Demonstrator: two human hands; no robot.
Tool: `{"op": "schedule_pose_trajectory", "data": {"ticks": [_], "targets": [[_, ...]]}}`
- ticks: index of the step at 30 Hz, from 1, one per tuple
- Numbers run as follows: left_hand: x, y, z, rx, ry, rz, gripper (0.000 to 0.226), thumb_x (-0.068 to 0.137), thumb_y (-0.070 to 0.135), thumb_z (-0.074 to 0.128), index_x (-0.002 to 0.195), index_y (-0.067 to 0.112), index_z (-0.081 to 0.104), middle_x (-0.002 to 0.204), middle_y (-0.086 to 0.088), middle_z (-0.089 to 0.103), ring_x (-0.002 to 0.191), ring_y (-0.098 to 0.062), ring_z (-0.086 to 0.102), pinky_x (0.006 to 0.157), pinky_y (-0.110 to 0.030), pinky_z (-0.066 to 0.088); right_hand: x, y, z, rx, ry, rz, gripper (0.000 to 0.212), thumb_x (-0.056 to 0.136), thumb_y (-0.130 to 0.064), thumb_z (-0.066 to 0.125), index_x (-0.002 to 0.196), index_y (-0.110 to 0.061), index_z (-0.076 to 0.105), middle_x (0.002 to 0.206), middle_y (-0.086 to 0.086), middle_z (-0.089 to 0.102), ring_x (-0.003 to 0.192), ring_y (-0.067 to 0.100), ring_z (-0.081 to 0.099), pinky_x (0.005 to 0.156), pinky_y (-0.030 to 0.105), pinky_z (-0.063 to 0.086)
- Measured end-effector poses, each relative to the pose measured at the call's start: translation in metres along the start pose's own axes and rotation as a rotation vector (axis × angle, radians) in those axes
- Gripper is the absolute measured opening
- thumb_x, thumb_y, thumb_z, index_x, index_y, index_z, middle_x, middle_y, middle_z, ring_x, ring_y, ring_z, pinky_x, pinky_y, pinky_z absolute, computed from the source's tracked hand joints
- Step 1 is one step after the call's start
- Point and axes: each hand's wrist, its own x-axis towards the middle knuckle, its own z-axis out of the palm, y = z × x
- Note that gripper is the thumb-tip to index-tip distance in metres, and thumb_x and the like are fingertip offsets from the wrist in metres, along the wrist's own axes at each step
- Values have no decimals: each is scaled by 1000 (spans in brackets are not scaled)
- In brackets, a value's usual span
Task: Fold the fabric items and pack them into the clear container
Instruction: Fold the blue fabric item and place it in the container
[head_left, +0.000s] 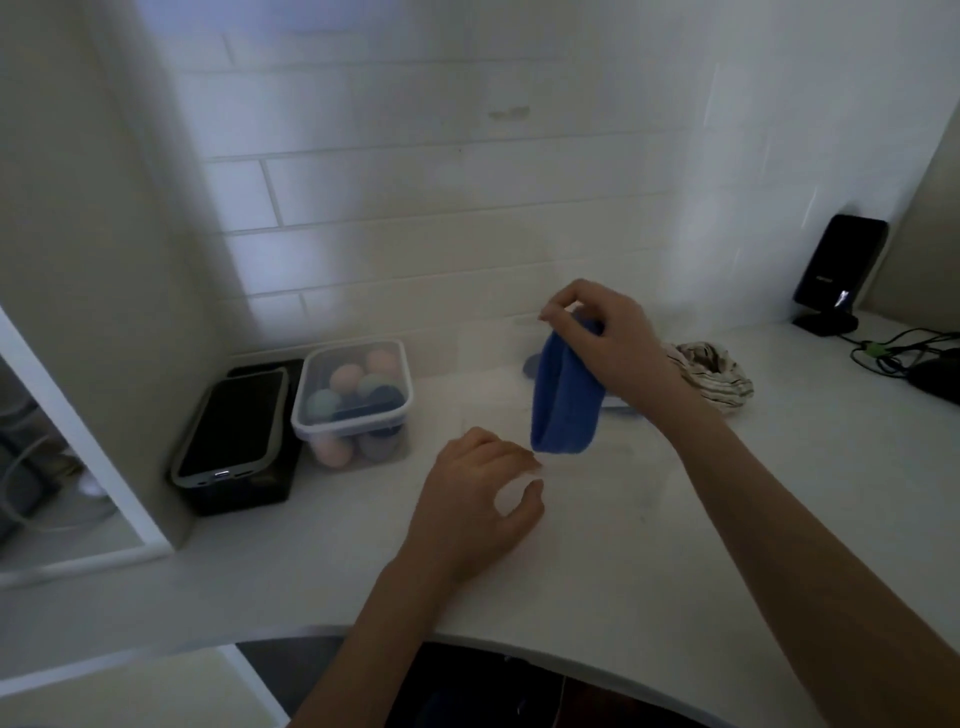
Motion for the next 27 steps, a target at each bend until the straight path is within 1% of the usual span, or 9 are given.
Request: {"op": "schedule_pose_trajectory", "data": {"ticks": [2, 6, 8, 10, 13, 17, 20, 24, 27], "targets": [[8, 0, -12, -221, 49, -134, 39, 81, 37, 43, 89, 14, 73, 95, 2, 70, 91, -5, 55, 84, -12, 39, 0, 11, 11, 52, -22, 63, 28, 90, -39, 56, 84, -12, 62, 75, 25, 63, 67, 34, 57, 59, 31, 42], [54, -8, -24, -489, 117, -405, 38, 83, 45, 54, 108, 18, 63, 105, 3, 63, 86, -9, 62, 75, -34, 57, -6, 20, 25, 219, -12, 202, 26, 91, -35, 57, 80, -12, 63, 80, 4, 67, 73, 17, 60, 70, 28, 44], [79, -9, -21, -483, -95, -407, 48, 81, 41, 65, 122, 18, 55, 110, 5, 63, 87, -3, 62, 75, -21, 55, -7, 20, 28, 260, 15, 237, 27, 92, -33, 56, 83, -8, 64, 77, -6, 66, 73, 12, 61, 70, 27, 46], [92, -11, -10, -481, -248, -364, 45, 79, 36, 70, 120, 22, 57, 102, 9, 65, 85, 5, 62, 70, -10, 51, -5, 22, 30, 260, 75, 246, 29, 93, -32, 54, 86, -4, 62, 73, 1, 64, 66, 13, 58, 61, 21, 44], [97, -18, 6, -518, -200, -306, 20, 83, 15, 67, 103, 19, 67, 93, 4, 70, 76, 8, 63, 70, -10, 51, -3, 27, 30, 185, 106, 265, 27, 95, -32, 51, 90, -7, 58, 71, 18, 56, 60, 22, 51, 53, 23, 38], [97, -33, 7, -589, -6, -348, 22, 85, 2, 59, 102, 12, 70, 88, 7, 70, 78, 1, 66, 73, -16, 53, 2, 29, 24, 362, 62, 390, 15, 94, -31, 53, 95, -16, 56, 67, 1, 52, 58, 9, 51, 52, 22, 41], [97, -31, 7, -567, -19, -331, 22, 87, 4, 58, 103, 14, 69, 86, 10, 68, 78, 1, 65, 73, -14, 53, 4, 31, 25, 317, 55, 314, 11, 90, -25, 60, 91, -14, 60, 63, 0, 54, 55, 7, 51, 49, 18, 42], [95, -25, 6, -747, -63, -419, 18, 91, 22, 56, 103, 14, 68, 89, 0, 70, 81, -14, 68, 69, -29, 57, 5, 29, 31, 194, 195, 231, 8, 90, -23, 60, 86, -17, 58, 62, 0, 51, 51, 5, 46, 47, 17, 39], [94, -23, 7, -724, -165, -413, 34, 77, 26, 73, 109, 24, 62, 90, 16, 67, 77, 1, 67, 64, -18, 55, 5, 25, 32, 159, 283, 208, 9, 91, -23, 58, 84, -17, 55, 66, -3, 54, 58, 5, 48, 53, 18, 42]]}}
